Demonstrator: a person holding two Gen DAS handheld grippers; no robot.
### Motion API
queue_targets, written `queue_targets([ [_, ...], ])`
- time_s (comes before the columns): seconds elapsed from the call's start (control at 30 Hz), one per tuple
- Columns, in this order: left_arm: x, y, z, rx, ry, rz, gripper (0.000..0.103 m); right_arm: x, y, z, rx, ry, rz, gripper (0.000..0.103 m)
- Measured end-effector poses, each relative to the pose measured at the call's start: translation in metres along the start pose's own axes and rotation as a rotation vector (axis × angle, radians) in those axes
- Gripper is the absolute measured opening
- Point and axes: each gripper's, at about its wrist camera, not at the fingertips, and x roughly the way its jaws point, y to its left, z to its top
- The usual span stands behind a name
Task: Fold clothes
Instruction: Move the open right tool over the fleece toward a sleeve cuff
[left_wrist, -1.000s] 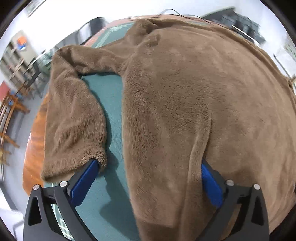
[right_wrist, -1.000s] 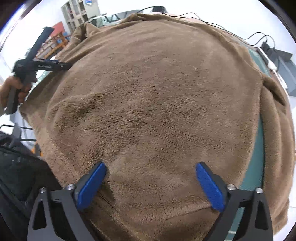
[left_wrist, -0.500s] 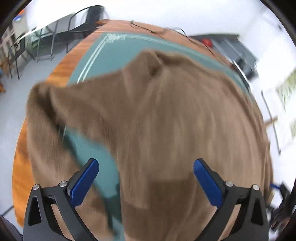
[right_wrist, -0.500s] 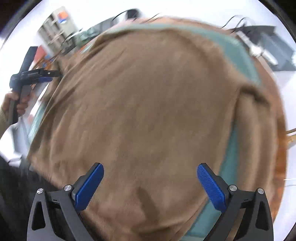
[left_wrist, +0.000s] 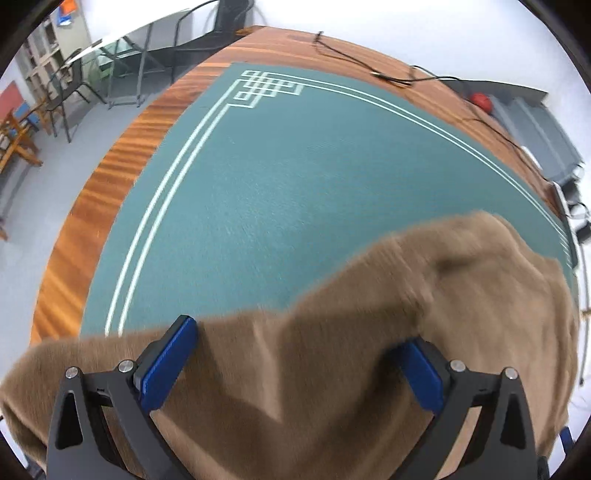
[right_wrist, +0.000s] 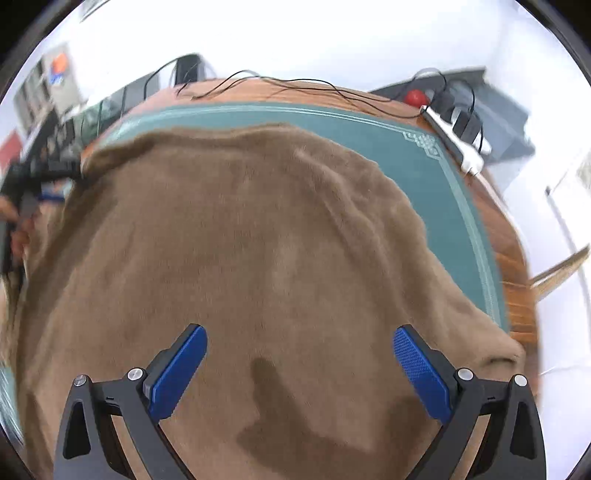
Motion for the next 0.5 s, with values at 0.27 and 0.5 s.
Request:
queue_targets([
  [0.27,0.022,-0.006,0.035,0.032,-0.037,0.051,0.103,0.058,-0.023,0.001,0.130,0.112,-0.023,0.103],
  [0.5,0.021,-0.008,0.038,0.010,-0.055,0.058,0.103,0.057,-0.022,-0.006,0.141,0.033,-0.052,0.103],
])
